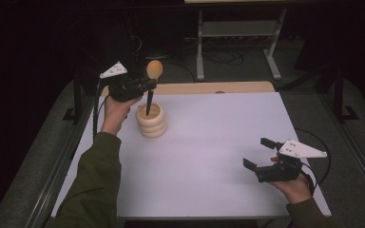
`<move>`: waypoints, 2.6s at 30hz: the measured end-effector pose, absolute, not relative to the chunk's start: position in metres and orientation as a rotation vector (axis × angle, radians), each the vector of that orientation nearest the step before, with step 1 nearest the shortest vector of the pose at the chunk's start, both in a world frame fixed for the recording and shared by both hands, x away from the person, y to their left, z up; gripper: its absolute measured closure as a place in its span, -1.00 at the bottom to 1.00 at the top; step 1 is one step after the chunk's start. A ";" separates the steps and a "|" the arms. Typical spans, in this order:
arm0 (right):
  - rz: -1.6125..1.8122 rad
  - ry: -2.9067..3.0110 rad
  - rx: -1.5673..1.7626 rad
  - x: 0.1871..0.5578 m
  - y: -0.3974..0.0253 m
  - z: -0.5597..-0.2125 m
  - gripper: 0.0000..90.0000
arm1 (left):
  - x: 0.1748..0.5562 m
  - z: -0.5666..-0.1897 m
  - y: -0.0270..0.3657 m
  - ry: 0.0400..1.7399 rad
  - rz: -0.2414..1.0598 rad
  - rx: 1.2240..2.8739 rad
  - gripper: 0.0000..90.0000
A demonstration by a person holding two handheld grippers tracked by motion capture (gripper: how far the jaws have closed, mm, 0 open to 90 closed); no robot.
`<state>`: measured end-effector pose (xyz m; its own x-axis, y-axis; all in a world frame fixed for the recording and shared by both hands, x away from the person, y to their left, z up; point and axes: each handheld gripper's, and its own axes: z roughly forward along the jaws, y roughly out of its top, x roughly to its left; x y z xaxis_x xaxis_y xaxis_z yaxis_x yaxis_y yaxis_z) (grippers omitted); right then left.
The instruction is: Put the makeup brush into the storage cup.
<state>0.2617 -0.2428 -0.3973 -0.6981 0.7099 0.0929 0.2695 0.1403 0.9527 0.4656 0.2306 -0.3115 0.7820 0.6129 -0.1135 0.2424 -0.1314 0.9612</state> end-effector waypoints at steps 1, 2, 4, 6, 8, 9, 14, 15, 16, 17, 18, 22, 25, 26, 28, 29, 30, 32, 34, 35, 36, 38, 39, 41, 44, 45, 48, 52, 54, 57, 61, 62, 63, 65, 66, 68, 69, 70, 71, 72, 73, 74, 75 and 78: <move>1.577 2.044 0.941 0.262 -0.243 -0.397 -0.99 | 0.466 -0.314 0.231 0.677 0.362 1.712 0.47; 1.577 2.044 0.941 0.262 -0.243 -0.397 -0.99 | 0.466 -0.314 0.231 0.677 0.362 1.712 0.48; 1.577 2.045 0.944 0.262 -0.243 -0.397 -0.99 | 0.467 -0.317 0.231 0.681 0.359 1.715 0.48; 1.575 2.046 0.943 0.262 -0.243 -0.398 -0.99 | 0.467 -0.319 0.231 0.686 0.359 1.719 0.48; 1.575 2.047 0.942 0.262 -0.243 -0.398 -0.99 | 0.468 -0.322 0.232 0.691 0.358 1.718 0.48; 1.577 2.047 0.946 0.262 -0.243 -0.398 -0.99 | 0.468 -0.324 0.233 0.693 0.359 1.717 0.48; 1.576 2.049 0.944 0.262 -0.243 -0.398 -0.99 | 0.468 -0.328 0.235 0.699 0.357 1.720 0.47; 1.576 2.048 0.944 0.262 -0.243 -0.398 -0.99 | 0.467 -0.329 0.235 0.701 0.360 1.721 0.48; 1.576 2.048 0.944 0.262 -0.243 -0.398 -0.99 | 0.467 -0.329 0.235 0.701 0.360 1.721 0.48; 1.576 2.048 0.945 0.262 -0.243 -0.398 -0.99 | 0.467 -0.330 0.235 0.701 0.361 1.714 0.47; 1.576 2.048 0.945 0.262 -0.243 -0.398 -0.99 | 0.467 -0.330 0.235 0.701 0.361 1.714 0.48; 1.576 2.049 0.944 0.262 -0.243 -0.398 -0.99 | 0.466 -0.334 0.236 0.703 0.362 1.722 0.48; 1.575 2.050 0.945 0.262 -0.242 -0.398 -0.99 | 0.466 -0.338 0.237 0.710 0.356 1.723 0.48; 1.575 2.050 0.945 0.262 -0.242 -0.398 -0.99 | 0.466 -0.338 0.237 0.710 0.356 1.723 0.48; 1.575 2.047 0.944 0.262 -0.243 -0.398 -0.99 | 0.466 -0.339 0.237 0.713 0.357 1.729 0.48; 1.575 2.047 0.946 0.262 -0.243 -0.398 -0.99 | 0.466 -0.341 0.238 0.716 0.354 1.730 0.48; 1.575 2.046 0.944 0.262 -0.243 -0.398 -0.99 | 0.466 -0.341 0.238 0.716 0.354 1.730 0.48; 1.575 2.047 0.945 0.262 -0.243 -0.398 -0.99 | 0.465 -0.343 0.238 0.721 0.353 1.732 0.48; 1.575 2.049 0.945 0.262 -0.242 -0.398 -0.99 | 0.465 -0.344 0.239 0.723 0.355 1.737 0.48; 1.573 2.050 0.945 0.262 -0.242 -0.398 -0.99 | 0.465 -0.346 0.240 0.727 0.353 1.736 0.48; 1.573 2.050 0.945 0.262 -0.242 -0.398 -0.99 | 0.465 -0.346 0.240 0.727 0.353 1.736 0.48; 1.573 2.049 0.946 0.262 -0.242 -0.398 -0.99 | 0.464 -0.349 0.242 0.730 0.348 1.738 0.48; 1.573 2.049 0.946 0.262 -0.242 -0.398 -0.99 | 0.464 -0.349 0.242 0.730 0.348 1.738 0.48; 1.572 2.049 0.946 0.262 -0.242 -0.398 -0.99 | 0.463 -0.353 0.243 0.740 0.344 1.733 0.48; 1.570 2.051 0.944 0.262 -0.242 -0.398 -0.99 | 0.463 -0.355 0.245 0.743 0.344 1.739 0.48; 1.570 2.053 0.945 0.262 -0.242 -0.398 -0.99 | 0.463 -0.357 0.245 0.748 0.342 1.739 0.48; 1.570 2.053 0.946 0.262 -0.242 -0.398 -0.99 | 0.462 -0.358 0.246 0.748 0.341 1.740 0.48; 1.569 2.054 0.947 0.261 -0.242 -0.398 -0.99 | 0.462 -0.362 0.247 0.755 0.335 1.743 0.48; 1.569 2.052 0.947 0.262 -0.242 -0.398 -0.99 | 0.462 -0.367 0.248 0.765 0.332 1.747 0.48; 1.569 2.053 0.946 0.262 -0.242 -0.398 -0.99 | 0.462 -0.370 0.248 0.770 0.331 1.747 0.48; 1.569 2.052 0.947 0.262 -0.242 -0.398 -0.99 | 0.462 -0.374 0.249 0.776 0.325 1.759 0.48; 1.569 2.052 0.947 0.262 -0.242 -0.398 -0.99 | 0.462 -0.374 0.249 0.778 0.325 1.762 0.48; 1.568 2.053 0.946 0.262 -0.242 -0.398 -0.99 | 0.462 -0.375 0.249 0.776 0.330 1.767 0.47; 1.569 2.052 0.947 0.262 -0.242 -0.398 -0.99 | 0.461 -0.377 0.249 0.780 0.336 1.765 0.45; 1.567 2.052 0.945 0.262 -0.242 -0.398 -0.99 | 0.461 -0.377 0.249 0.780 0.336 1.765 0.37; 1.568 2.052 0.947 0.262 -0.242 -0.398 -0.99 | 0.462 -0.377 0.250 0.783 0.335 1.751 0.09; 1.570 2.052 0.947 0.261 -0.242 -0.398 -0.99 | 0.462 -0.377 0.251 0.794 0.352 1.759 -0.06; 1.570 2.052 0.947 0.261 -0.242 -0.398 -0.99 | 0.462 -0.377 0.251 0.794 0.352 1.759 -0.17; 1.568 2.052 0.947 0.261 -0.242 -0.398 -0.99 | 0.461 -0.378 0.250 0.807 0.375 1.760 -0.30; 1.568 2.052 0.947 0.261 -0.242 -0.398 -0.99 | 0.461 -0.378 0.250 0.807 0.375 1.760 -0.43; 1.568 2.052 0.947 0.261 -0.242 -0.398 -0.99 | 0.461 -0.378 0.250 0.811 0.391 1.770 -0.43; 1.568 2.052 0.947 0.261 -0.242 -0.398 -0.99 | 0.460 -0.378 0.250 0.813 0.394 1.776 -0.52; 1.569 2.052 0.946 0.261 -0.242 -0.398 -0.99 | 0.460 -0.378 0.250 0.816 0.393 1.775 -0.63; 1.569 2.049 0.941 0.261 -0.241 -0.398 -0.99 | 0.459 -0.378 0.252 0.814 0.388 1.775 -0.73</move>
